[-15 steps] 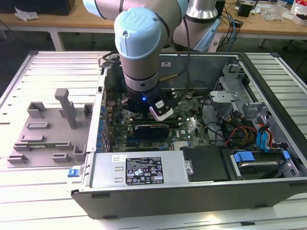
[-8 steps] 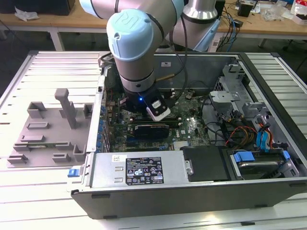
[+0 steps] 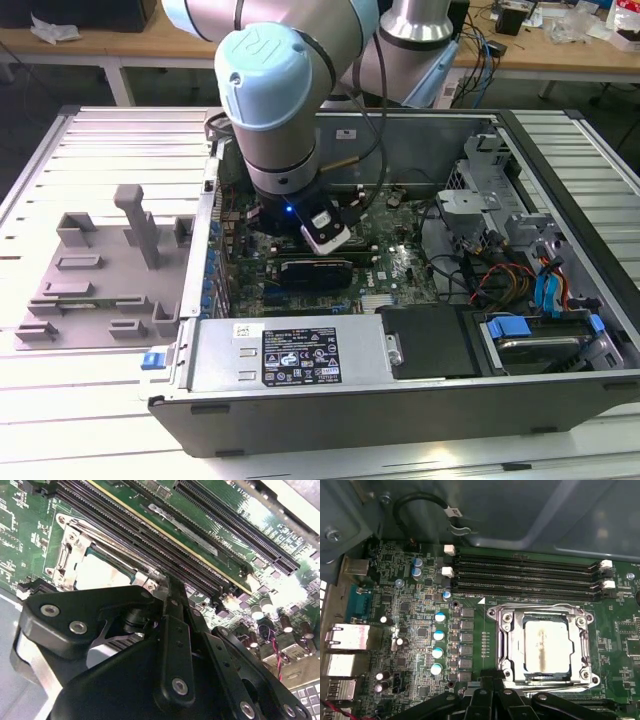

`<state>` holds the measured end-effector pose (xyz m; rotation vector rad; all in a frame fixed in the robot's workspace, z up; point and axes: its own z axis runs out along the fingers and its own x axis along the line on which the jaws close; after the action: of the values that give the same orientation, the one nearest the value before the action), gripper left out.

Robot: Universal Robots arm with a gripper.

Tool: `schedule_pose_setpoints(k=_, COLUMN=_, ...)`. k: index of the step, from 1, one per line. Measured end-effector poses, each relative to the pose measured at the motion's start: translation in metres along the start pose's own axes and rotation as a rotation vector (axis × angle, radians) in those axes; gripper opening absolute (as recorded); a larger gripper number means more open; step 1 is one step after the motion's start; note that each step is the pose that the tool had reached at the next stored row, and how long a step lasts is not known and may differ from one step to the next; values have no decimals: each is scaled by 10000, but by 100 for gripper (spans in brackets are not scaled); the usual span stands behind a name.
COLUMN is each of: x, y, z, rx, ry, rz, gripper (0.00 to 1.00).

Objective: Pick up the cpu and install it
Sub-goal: 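Install the second cpu locking lever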

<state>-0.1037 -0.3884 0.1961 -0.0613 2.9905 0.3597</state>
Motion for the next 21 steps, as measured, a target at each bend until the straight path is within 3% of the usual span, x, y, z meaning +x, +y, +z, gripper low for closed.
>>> schedule_pose_setpoints(k=1, x=-6, y=11, z=-39, rx=-1, ry=-7, rz=9, gripper=11)
schedule_pose_setpoints(k=3, x=-30, y=53, z=-217, rx=15, ry=0, rz=15, gripper=11)
schedule_pose_setpoints(k=10, x=-201, y=64, z=-184, rx=174, ry=-51, rz=253, gripper=11)
schedule_pose_setpoints(k=13, x=-304, y=142, z=-151, rx=264, ry=-40, rz=266, gripper=11)
schedule_pose_setpoints(k=15, x=-384, y=228, z=-119, rx=327, ry=-9, rz=265, gripper=11)
schedule_pose_setpoints(k=16, x=-410, y=237, z=-113, rx=355, ry=24, rz=270, gripper=11)
schedule_pose_setpoints(k=17, x=-440, y=236, z=-110, rx=389, ry=112, rz=287, gripper=11)
schedule_pose_setpoints(k=18, x=-485, y=235, z=-106, rx=511, ry=400, rz=333, gripper=11)
schedule_pose_setpoints(k=19, x=-501, y=264, z=-103, rx=641, ry=514, rz=346, gripper=11)
schedule_pose_setpoints(k=21, x=-529, y=345, z=-86, rx=860, ry=653, rz=349, gripper=11)
